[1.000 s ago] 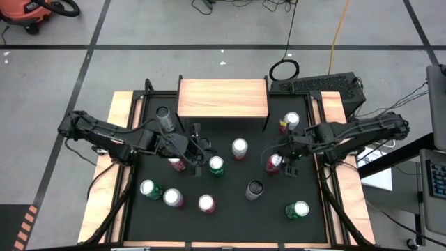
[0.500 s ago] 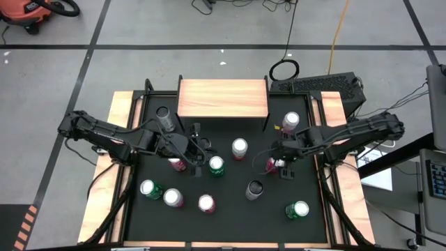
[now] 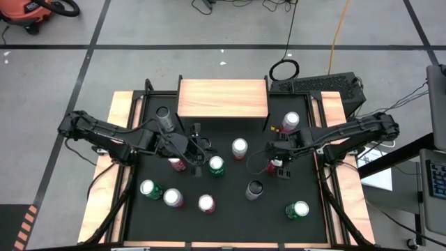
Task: Place canned beverage on shelf
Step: Put the top right red soda can on the shelf
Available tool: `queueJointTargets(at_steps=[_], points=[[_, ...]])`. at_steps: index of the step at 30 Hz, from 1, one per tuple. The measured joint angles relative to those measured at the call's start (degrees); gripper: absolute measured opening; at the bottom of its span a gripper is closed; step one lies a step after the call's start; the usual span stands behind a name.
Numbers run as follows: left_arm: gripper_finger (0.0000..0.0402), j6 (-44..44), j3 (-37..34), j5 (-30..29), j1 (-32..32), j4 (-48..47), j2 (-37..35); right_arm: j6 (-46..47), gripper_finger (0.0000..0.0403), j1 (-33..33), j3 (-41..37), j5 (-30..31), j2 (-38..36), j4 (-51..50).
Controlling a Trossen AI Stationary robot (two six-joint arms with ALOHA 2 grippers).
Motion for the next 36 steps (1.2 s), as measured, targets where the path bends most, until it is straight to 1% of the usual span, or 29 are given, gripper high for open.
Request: queueJointTargets(at_steps=[23, 36], points=[[0.0001, 0.00, 0.00, 0.02, 0.00, 0.00, 0.00, -2.44, 0.0347, -0.32, -0.01, 0.07, 6.90, -1.17], [0.0001, 0.00, 0.00, 0.02, 0.00, -0.02, 0.00, -4.95, 0.0286, -0.87, 0.02, -0.09, 8.01, -1.06]])
